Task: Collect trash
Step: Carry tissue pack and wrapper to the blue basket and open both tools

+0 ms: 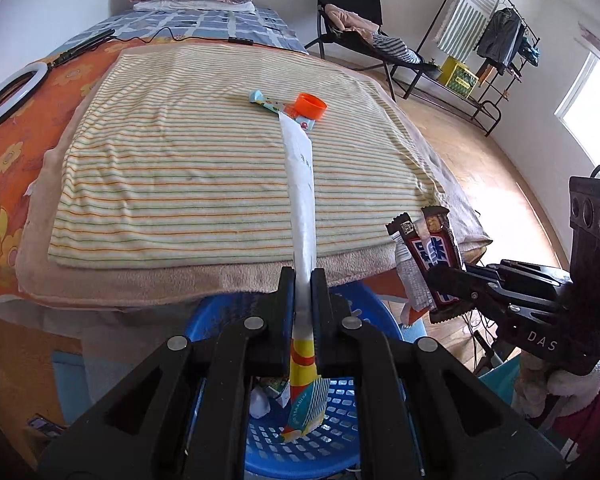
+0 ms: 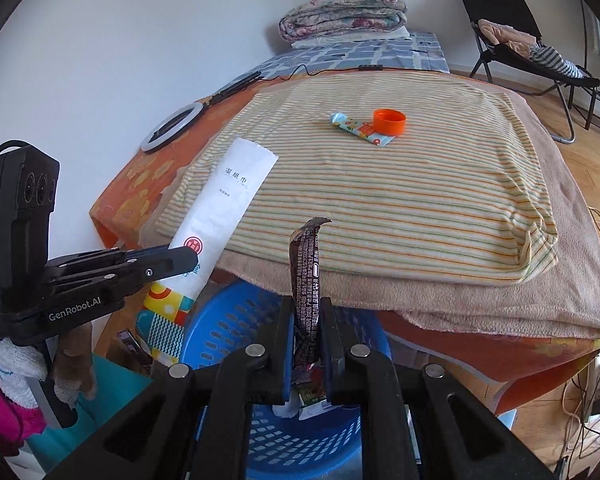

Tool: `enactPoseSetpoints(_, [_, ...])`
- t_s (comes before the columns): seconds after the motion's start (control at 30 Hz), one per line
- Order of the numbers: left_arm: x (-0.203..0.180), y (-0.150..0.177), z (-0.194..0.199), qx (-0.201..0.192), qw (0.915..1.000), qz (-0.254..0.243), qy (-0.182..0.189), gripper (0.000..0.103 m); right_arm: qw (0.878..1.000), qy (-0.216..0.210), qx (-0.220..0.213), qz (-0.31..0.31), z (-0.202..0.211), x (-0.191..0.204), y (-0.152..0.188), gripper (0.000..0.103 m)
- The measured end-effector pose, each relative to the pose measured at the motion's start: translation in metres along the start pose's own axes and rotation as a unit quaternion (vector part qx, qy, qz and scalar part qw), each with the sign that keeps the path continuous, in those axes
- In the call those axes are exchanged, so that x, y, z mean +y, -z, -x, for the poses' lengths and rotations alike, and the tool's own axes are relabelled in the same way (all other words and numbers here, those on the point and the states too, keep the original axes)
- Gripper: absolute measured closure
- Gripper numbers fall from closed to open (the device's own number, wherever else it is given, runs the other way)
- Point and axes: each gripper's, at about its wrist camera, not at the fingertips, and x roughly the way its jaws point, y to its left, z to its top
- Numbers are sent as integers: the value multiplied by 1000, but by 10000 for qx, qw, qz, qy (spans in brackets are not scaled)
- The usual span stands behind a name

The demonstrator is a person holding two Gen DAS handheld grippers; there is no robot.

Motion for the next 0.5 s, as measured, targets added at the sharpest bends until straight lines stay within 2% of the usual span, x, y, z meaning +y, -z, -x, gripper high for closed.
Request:
enactPoseSetpoints(0.3, [-8,40,-1,65,9998,-165,-81,97,9994,-120,313,94,-13,10,38,94])
enactPoseSetpoints(0.5, [-8,55,-10,204,9995,-219,-108,97,9987,-111,482,148,-22,13,54,94])
